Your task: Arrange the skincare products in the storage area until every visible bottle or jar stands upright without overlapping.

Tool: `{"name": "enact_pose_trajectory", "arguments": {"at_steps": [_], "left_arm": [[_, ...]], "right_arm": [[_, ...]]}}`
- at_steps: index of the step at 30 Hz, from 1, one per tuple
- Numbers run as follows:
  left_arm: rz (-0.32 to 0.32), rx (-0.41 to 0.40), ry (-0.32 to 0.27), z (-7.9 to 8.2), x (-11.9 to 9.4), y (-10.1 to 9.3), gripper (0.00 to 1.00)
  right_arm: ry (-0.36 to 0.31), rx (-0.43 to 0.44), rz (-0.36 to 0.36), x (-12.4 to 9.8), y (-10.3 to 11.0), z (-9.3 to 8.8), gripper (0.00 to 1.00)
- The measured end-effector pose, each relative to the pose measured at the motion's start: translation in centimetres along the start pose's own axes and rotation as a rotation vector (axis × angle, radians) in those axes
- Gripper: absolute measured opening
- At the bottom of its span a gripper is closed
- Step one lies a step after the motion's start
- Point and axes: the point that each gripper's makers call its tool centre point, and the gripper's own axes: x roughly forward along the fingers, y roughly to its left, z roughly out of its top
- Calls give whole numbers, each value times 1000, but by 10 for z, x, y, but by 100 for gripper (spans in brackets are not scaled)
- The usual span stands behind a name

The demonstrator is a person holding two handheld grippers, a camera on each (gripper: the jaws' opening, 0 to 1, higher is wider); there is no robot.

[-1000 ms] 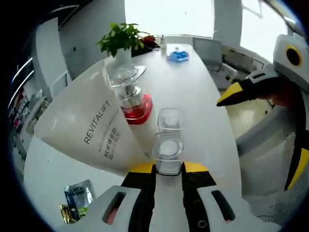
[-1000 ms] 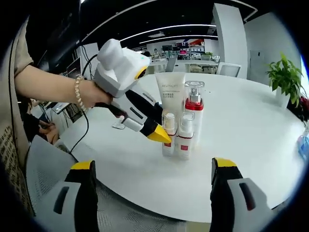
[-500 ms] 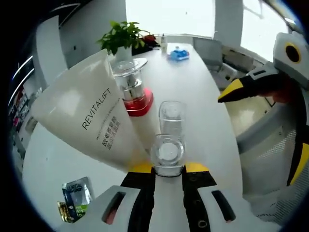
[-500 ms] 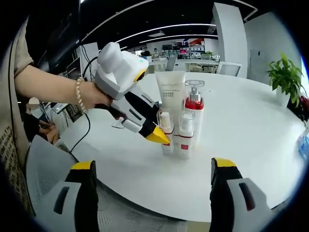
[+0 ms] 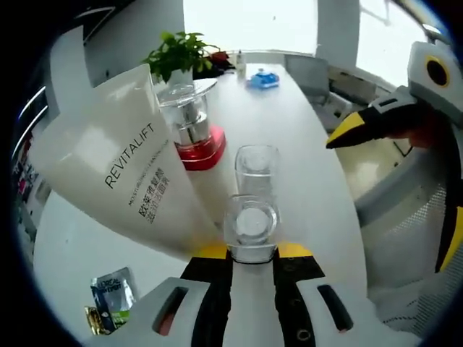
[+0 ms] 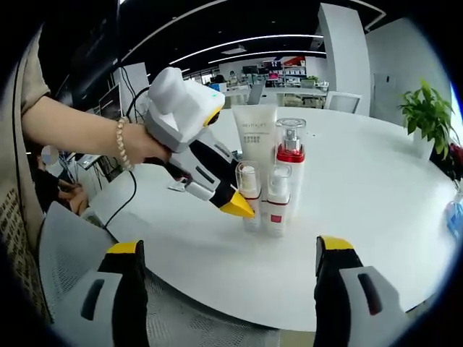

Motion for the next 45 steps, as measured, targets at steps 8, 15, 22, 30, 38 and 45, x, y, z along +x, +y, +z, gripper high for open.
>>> {"name": "enact_pose_trajectory", "arguments": {"at_steps": [8,15,22,30,38,45], "left_arm": [[-4,4,1,2,3,-1,19],[-6,12,7,2,6,-2,19],[-16,7,16,0,5,-4,23],[-12,-2,29,-6,3,-4,32],[-6,-38,38,-14,-16,-8,39],[56,-109,30,-24,-35,-5,53]], "right_arm": [[1,2,2,0,0,0,97],[0,4,3,0,0,0,97],[-1,5,3,0,0,0,98],[0,7,7,0,1,0,98],[3,-3,14,1,3,0,97],[-3,-3,31,1,6,1,97]]}}
